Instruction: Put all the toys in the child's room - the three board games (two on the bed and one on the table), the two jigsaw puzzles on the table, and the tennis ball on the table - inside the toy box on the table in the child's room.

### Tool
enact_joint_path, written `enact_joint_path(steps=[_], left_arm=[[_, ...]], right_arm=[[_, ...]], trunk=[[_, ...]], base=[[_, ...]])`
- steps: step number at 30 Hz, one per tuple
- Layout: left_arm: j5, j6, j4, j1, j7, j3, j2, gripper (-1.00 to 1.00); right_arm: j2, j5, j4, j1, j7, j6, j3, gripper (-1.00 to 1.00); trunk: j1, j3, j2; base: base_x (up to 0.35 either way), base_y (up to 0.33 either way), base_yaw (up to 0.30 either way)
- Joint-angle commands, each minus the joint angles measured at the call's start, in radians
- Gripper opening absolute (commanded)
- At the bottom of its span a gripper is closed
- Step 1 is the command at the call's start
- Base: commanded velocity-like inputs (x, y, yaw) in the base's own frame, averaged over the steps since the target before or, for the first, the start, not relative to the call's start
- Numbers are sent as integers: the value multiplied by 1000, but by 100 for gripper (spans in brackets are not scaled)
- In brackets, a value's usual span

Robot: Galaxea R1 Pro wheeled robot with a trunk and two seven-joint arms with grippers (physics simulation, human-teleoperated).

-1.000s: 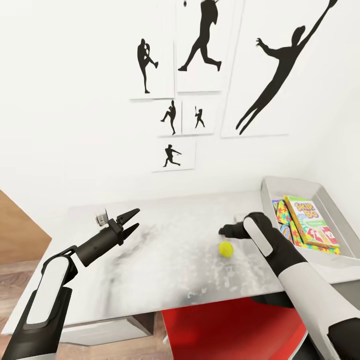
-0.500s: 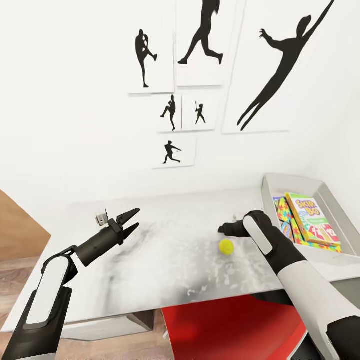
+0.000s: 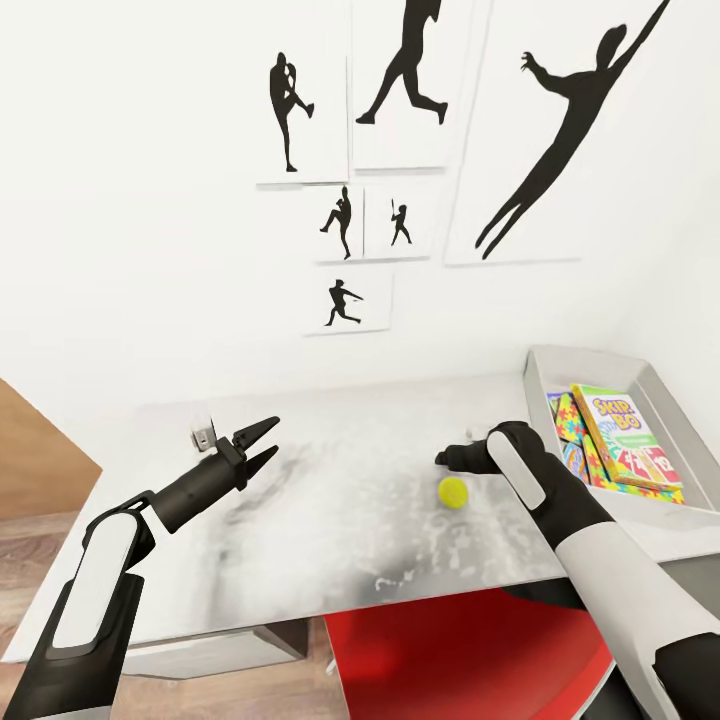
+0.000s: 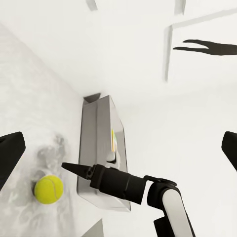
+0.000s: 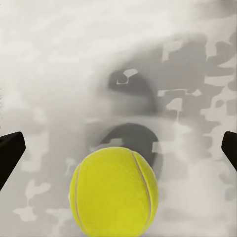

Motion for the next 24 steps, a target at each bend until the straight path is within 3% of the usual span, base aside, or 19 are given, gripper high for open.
enact_joint_path(steps=[1, 24], left_arm=[[-5, 5, 0, -1, -6, 1, 0, 100], [-5, 5, -1, -2, -6, -3, -2, 100]], right_arm=[[-1, -10, -1, -1, -10, 1, 4, 100], [0, -9, 0, -1, -12, -1, 4, 100]], trunk=[[1, -2, -2], [1, -12, -2]], base=[[0, 0, 0], [0, 0, 0]])
